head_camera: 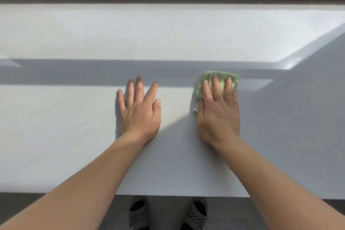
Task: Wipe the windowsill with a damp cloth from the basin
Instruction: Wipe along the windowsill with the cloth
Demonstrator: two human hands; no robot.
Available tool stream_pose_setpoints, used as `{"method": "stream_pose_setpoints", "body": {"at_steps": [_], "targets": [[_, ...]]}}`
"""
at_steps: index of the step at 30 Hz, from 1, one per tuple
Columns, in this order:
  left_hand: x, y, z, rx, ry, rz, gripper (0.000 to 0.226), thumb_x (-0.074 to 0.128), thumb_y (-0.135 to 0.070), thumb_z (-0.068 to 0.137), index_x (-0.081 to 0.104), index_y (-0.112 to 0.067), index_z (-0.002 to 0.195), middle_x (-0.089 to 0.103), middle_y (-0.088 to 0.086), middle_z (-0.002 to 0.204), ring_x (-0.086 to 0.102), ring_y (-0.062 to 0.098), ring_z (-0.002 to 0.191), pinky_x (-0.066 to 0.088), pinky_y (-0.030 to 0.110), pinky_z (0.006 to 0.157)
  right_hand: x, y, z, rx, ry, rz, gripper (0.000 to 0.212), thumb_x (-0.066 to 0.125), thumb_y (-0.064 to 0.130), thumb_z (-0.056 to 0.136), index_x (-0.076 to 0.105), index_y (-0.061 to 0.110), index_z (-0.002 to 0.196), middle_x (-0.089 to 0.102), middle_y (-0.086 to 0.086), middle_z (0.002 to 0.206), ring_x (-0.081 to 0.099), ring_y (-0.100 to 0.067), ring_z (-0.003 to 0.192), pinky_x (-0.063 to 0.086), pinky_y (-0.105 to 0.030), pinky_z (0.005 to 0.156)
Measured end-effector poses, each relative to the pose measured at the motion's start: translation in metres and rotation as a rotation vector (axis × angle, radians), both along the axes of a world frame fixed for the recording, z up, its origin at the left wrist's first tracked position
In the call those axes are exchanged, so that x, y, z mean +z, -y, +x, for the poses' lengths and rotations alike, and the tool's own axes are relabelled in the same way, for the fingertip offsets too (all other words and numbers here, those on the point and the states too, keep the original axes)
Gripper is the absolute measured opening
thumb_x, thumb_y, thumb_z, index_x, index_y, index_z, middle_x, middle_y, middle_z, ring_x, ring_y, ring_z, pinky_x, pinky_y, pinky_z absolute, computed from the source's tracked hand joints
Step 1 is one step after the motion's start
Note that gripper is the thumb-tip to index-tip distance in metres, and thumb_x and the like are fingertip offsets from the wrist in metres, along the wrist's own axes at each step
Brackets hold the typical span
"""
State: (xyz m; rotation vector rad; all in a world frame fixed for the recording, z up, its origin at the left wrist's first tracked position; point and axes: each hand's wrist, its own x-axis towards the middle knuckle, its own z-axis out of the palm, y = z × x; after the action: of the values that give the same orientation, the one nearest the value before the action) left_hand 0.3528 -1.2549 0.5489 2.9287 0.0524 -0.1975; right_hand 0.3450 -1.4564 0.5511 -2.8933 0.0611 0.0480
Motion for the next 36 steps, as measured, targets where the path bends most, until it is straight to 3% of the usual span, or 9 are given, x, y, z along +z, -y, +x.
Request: {"method": "stream_pose_setpoints", "body": {"at_steps": [5,7,11,17,23,27,30,33,36], "targets": [[-0.001,0.000,0.001,-0.005,-0.015,0.048,0.059,0.012,-0.046,0.099,0.009,-0.038,0.156,-0.007,0.003,0.167,-0.015,0.020,0.152,-0.009,0.050,0.121,-0.001,0.000,-0.008,0.518,0.035,-0.044,0.066,0.033,0.040,0.090,0.036,0.017,0.151,0.028,-0.005,0.161,0.016,-0.035,0.150,0.017,-0.048,0.121],[0.000,0.000,0.000,-0.009,-0.021,0.070,0.058,0.011,-0.046,0.099,0.006,-0.038,0.157,-0.009,0.003,0.167,-0.016,0.020,0.152,-0.009,0.050,0.121,-0.004,0.021,0.019,0.469,0.050,-0.054,0.062,0.033,0.037,0.091,0.037,0.019,0.151,0.030,-0.005,0.160,0.017,-0.034,0.150,0.020,-0.047,0.120],[0.000,0.002,0.000,0.000,-0.021,0.088,0.059,0.008,-0.045,0.098,0.005,-0.037,0.156,-0.009,0.004,0.167,-0.015,0.021,0.152,-0.008,0.051,0.121,-0.003,0.013,0.064,0.065,0.053,0.037,0.068,0.038,0.037,0.087,0.035,0.016,0.151,0.027,-0.010,0.161,0.012,-0.041,0.149,0.018,-0.054,0.120],[0.001,0.003,0.001,0.010,-0.024,0.072,0.060,0.007,-0.046,0.096,0.009,-0.039,0.156,-0.007,0.004,0.167,-0.014,0.021,0.152,-0.007,0.052,0.121,-0.005,0.001,0.046,0.575,0.109,-0.021,0.058,0.047,0.031,0.092,0.042,0.019,0.148,0.036,-0.003,0.157,0.021,-0.032,0.149,0.024,-0.045,0.119],[0.006,0.002,0.007,0.024,-0.031,-0.040,0.056,0.022,-0.044,0.095,0.029,-0.038,0.150,0.011,0.009,0.165,-0.001,0.026,0.151,-0.010,0.050,0.119,0.005,0.016,0.122,0.084,-0.042,0.044,0.061,0.036,0.035,0.097,0.020,0.025,0.155,0.007,0.001,0.166,-0.006,-0.028,0.152,0.006,-0.045,0.123],[0.010,-0.001,0.036,0.059,0.115,-0.109,0.045,0.033,-0.038,0.094,0.050,-0.023,0.132,0.037,0.017,0.146,0.026,0.032,0.139,0.003,0.051,0.120,0.002,-0.020,0.096,0.409,-0.006,-0.019,0.069,0.025,0.040,0.089,0.023,0.021,0.155,0.015,-0.001,0.165,0.001,-0.032,0.152,0.010,-0.046,0.123],[0.008,-0.009,0.086,-0.013,0.101,-0.101,0.055,0.031,-0.039,0.096,0.038,-0.023,0.148,0.012,0.012,0.165,0.003,0.027,0.152,-0.005,0.042,0.122,0.005,0.004,0.121,0.522,-0.053,-0.016,0.066,0.024,0.043,0.092,0.021,0.026,0.156,0.010,0.006,0.165,-0.003,-0.023,0.153,0.006,-0.038,0.123],[0.002,-0.013,0.131,-0.042,0.021,-0.001,0.057,0.027,-0.043,0.101,0.017,-0.030,0.156,-0.007,0.005,0.167,-0.013,0.025,0.152,-0.010,0.044,0.122,0.005,0.018,0.167,0.197,-0.048,0.007,0.067,0.022,0.043,0.090,0.021,0.029,0.156,0.006,0.005,0.166,-0.005,-0.023,0.152,0.008,-0.042,0.123],[-0.005,-0.011,0.144,-0.033,0.008,0.087,0.060,0.022,-0.047,0.100,0.011,-0.032,0.157,-0.006,0.006,0.167,-0.012,0.025,0.152,-0.008,0.047,0.122,0.003,-0.009,0.182,0.032,0.005,0.008,0.064,0.031,0.039,0.094,0.022,0.023,0.155,0.009,-0.003,0.166,-0.003,-0.032,0.152,0.006,-0.047,0.123]]}}
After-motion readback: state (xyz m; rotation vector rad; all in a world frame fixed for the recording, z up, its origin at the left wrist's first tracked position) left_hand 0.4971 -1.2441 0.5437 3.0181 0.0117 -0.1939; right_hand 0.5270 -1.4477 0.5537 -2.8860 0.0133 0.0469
